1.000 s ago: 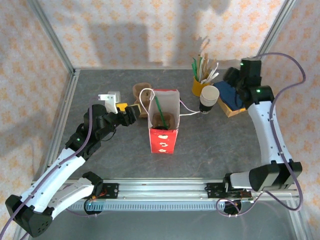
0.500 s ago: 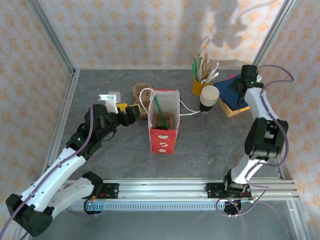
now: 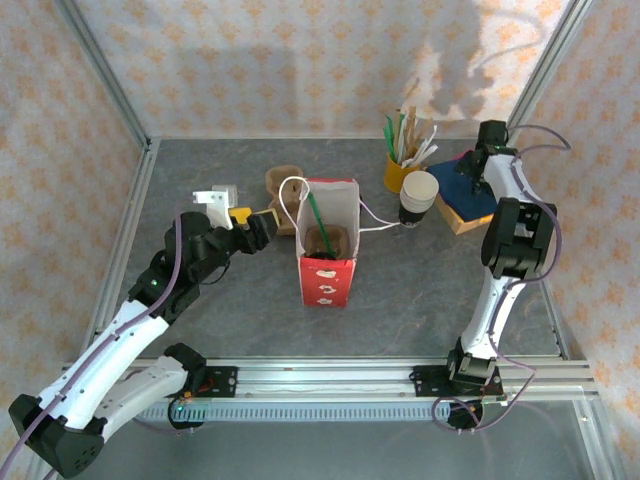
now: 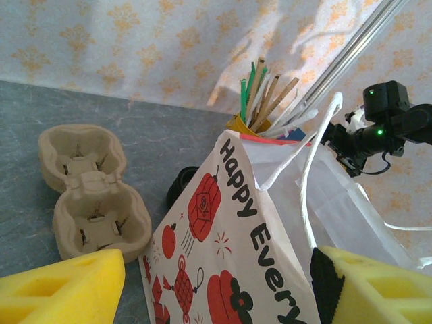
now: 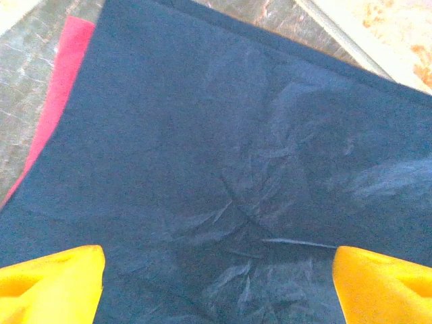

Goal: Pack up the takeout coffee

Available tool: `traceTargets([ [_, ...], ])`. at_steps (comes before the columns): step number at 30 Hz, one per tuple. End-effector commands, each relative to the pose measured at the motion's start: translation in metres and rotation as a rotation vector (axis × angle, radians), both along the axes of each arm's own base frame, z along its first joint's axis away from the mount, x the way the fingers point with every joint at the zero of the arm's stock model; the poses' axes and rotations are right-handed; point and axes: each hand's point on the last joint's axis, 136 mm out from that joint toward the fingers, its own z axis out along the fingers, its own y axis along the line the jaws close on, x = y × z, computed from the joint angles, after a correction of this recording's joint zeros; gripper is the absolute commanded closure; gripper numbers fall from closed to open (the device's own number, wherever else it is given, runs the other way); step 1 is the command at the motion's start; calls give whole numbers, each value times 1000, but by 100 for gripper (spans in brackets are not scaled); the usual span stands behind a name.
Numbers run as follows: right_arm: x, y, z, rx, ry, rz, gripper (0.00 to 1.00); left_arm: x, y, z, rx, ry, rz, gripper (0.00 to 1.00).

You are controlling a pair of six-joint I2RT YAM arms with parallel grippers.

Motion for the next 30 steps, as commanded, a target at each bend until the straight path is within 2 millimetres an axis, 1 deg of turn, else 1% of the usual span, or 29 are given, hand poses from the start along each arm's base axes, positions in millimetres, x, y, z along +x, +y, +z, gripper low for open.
traceTargets([
  [1, -5, 1, -16, 30, 68, -2, 15, -1, 9, -1, 19, -7, 32, 25],
  [2, -5, 1, -23, 38, 83, -1, 17, -1, 9, -1, 21, -9, 33, 25],
  [5, -7, 4, -36, 56, 109, 4, 22, -1, 9, -2, 22, -8, 32, 25],
  [8, -9, 3, -41, 54, 122, 6, 28, -1, 9, -3, 24, -5, 32, 25],
  [10, -8, 4, -39, 52, 119, 11, 34, -2, 10, -4, 25, -5, 32, 25],
  [12, -7, 4, -34, 61, 102, 17, 42, -2, 10, -4, 26, -6, 33, 25],
  [15, -4, 8, -21, 87, 55, 28, 54, -3, 10, -4, 25, -6, 33, 25],
  [17, -2, 8, -11, 95, 21, 32, 58, -3, 11, -5, 25, -5, 35, 25],
  [22, 2, 6, 6, 118, -27, 33, 63, -5, 12, -6, 25, -1, 36, 25],
  [27, 5, 4, 30, 137, -89, 35, 69, -8, 15, -3, 27, -8, 42, 25],
  [30, 6, 4, 42, 148, -116, 38, 70, -9, 16, -2, 24, -11, 43, 25],
])
